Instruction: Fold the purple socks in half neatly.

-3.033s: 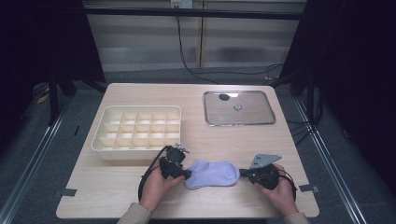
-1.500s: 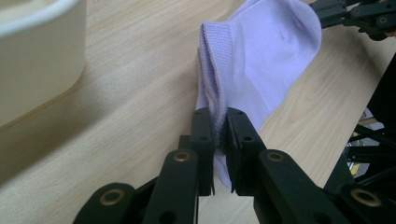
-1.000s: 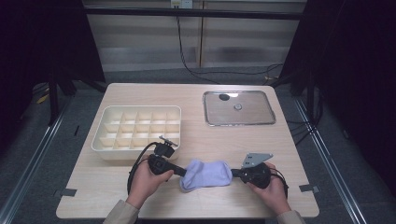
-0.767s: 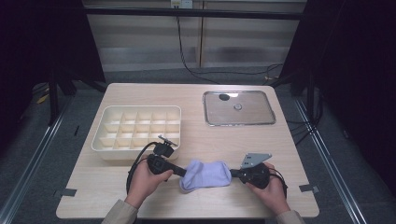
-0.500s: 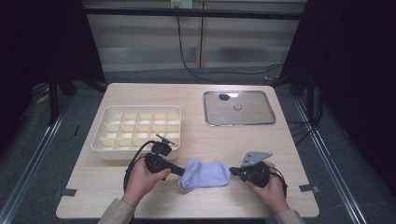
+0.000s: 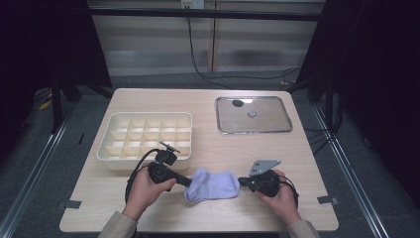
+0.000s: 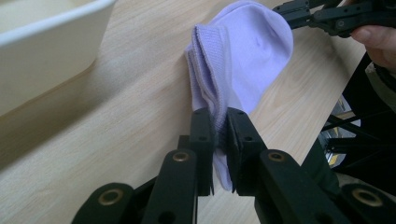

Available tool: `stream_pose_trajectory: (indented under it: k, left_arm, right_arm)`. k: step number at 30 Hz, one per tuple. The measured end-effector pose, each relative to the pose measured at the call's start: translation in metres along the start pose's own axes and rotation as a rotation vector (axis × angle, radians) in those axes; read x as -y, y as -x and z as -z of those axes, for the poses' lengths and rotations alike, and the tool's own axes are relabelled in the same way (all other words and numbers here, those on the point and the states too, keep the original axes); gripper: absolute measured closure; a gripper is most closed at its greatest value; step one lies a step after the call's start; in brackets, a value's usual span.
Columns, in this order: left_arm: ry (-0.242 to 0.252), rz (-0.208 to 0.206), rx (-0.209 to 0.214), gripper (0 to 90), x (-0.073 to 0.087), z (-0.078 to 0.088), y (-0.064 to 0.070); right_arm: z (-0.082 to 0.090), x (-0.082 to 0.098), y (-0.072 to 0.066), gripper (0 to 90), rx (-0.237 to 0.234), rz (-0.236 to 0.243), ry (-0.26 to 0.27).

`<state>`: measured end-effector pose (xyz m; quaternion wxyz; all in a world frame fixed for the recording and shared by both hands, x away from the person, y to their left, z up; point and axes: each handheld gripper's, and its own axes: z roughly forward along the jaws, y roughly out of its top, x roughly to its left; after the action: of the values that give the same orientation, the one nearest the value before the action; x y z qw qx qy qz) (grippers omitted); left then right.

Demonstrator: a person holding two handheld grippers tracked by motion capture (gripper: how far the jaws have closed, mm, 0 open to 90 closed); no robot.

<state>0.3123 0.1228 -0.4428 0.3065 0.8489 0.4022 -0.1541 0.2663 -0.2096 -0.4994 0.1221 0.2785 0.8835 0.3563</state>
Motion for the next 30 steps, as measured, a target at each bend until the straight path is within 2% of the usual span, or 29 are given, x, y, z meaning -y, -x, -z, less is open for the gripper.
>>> stream_pose_trajectory:
  k: [2, 3, 4, 7, 9, 11, 13, 14, 15, 16, 18, 22, 24, 25, 26, 28, 29, 30]
  left_arm:
    - [0.006, 0.013, -0.005, 81.6, 0.001, 0.002, 0.000]
    - [0.034, 0.050, -0.002, 81.6, 0.001, 0.002, 0.002]
    - [-0.002, 0.008, -0.010, 81.6, 0.001, 0.005, -0.002]
    - [0.001, 0.018, -0.008, 81.5, 0.003, 0.005, -0.002]
    - [0.000, 0.021, -0.018, 81.6, 0.003, 0.006, -0.003]
    - [0.007, 0.031, -0.004, 81.5, 0.004, 0.007, -0.004]
    - [0.002, 0.036, -0.008, 81.5, 0.004, 0.009, -0.004]
    - [0.021, 0.059, -0.009, 81.5, 0.004, 0.008, -0.003]
    - [0.004, 0.037, -0.006, 81.5, 0.003, 0.010, -0.005]
    - [0.032, 0.071, -0.001, 81.4, 0.004, 0.009, -0.003]
    - [0.014, 0.042, -0.005, 81.4, 0.003, 0.011, -0.004]
    - [0.036, 0.066, -0.007, 81.0, 0.003, 0.010, -0.001]
    - [0.026, 0.038, 0.002, 81.0, 0.002, 0.011, -0.001]
    - [0.026, 0.038, 0.002, 81.0, 0.002, 0.011, -0.001]
    - [0.050, 0.069, 0.004, 81.0, 0.002, 0.010, 0.000]
    - [0.051, 0.067, -0.009, 81.0, 0.002, 0.011, 0.001]
    - [0.035, 0.048, -0.006, 81.0, 0.002, 0.012, -0.001]
    - [0.049, 0.074, -0.001, 81.0, 0.002, 0.011, 0.000]
  right_arm:
    - [-0.001, -0.002, -0.001, 89.8, -0.008, 0.004, 0.000]
    - [-0.002, -0.003, -0.001, 89.8, -0.010, 0.006, 0.001]
    - [-0.003, -0.003, -0.001, 89.8, -0.026, 0.000, 0.003]
    - [-0.005, -0.006, -0.002, 89.8, -0.029, 0.024, -0.001]
    - [-0.007, -0.008, -0.003, 89.8, -0.040, 0.026, -0.004]
    - [-0.008, -0.009, -0.003, 89.8, -0.046, 0.032, 0.001]
    - [-0.009, -0.010, -0.005, 89.8, -0.051, 0.033, 0.001]
    - [-0.010, -0.010, -0.005, 89.8, -0.054, 0.035, 0.002]
    - [-0.011, -0.011, -0.005, 89.9, -0.055, 0.032, 0.003]
    - [-0.011, -0.011, -0.006, 89.8, -0.060, 0.032, -0.002]
    - [-0.012, -0.012, -0.006, 89.8, -0.063, 0.035, 0.003]
    - [-0.014, -0.014, -0.008, 89.9, -0.074, 0.040, 0.003]
    - [-0.015, -0.015, -0.009, 89.8, -0.073, 0.047, 0.005]
    - [-0.015, -0.015, -0.009, 89.8, -0.073, 0.047, 0.005]
    - [-0.015, -0.016, -0.010, 89.8, -0.081, 0.047, 0.004]
    - [-0.016, -0.016, -0.012, 89.8, -0.085, 0.042, 0.005]
    - [-0.016, -0.016, -0.011, 89.8, -0.089, 0.054, 0.004]
    - [-0.016, -0.017, -0.012, 89.8, -0.082, 0.050, 0.005]
